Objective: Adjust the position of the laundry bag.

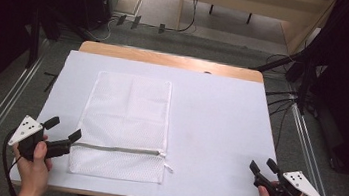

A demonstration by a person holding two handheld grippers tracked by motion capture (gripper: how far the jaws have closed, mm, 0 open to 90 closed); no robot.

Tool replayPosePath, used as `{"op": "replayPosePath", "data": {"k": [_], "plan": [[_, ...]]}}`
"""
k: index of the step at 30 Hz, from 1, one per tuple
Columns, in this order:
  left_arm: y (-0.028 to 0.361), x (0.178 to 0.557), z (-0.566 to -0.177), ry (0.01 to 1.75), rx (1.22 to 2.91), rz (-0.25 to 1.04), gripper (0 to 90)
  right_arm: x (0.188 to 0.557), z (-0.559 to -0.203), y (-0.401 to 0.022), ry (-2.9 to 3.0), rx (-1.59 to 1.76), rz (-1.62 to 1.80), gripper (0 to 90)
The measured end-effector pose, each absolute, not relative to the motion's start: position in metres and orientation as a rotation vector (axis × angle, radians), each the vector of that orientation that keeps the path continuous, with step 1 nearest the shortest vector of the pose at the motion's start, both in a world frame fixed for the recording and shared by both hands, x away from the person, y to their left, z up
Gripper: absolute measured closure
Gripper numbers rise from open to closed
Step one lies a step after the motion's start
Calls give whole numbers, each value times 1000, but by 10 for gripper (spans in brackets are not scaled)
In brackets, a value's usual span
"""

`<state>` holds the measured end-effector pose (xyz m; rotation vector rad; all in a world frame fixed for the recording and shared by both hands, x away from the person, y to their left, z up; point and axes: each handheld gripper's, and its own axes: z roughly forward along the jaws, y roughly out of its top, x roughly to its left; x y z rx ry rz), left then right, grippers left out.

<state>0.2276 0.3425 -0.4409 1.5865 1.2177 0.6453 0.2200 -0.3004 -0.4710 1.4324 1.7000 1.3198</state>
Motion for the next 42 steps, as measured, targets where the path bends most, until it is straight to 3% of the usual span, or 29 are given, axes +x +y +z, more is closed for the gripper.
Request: {"op": "replayPosePath", "data": {"k": [4, 7, 18, 29, 42], "plan": [[338, 226, -440, 1186, 1596, 653, 72, 216, -468, -296, 1779, 1402, 1403, 533], [336, 228, -441, 1179, 1605, 655, 72, 216, -464, -287, 1779, 1387, 1390, 571], [336, 223, -443, 1196, 1611, 658, 72, 243, -432, -228, 1978, 1318, 1530, 605], [337, 219, -442, 1183, 1630, 644, 72, 295, -422, -137, 2273, 1303, 1456, 613], [335, 219, -442, 1180, 1641, 640, 72, 339, -441, -64, 2384, 1434, 1265, 668]]}}
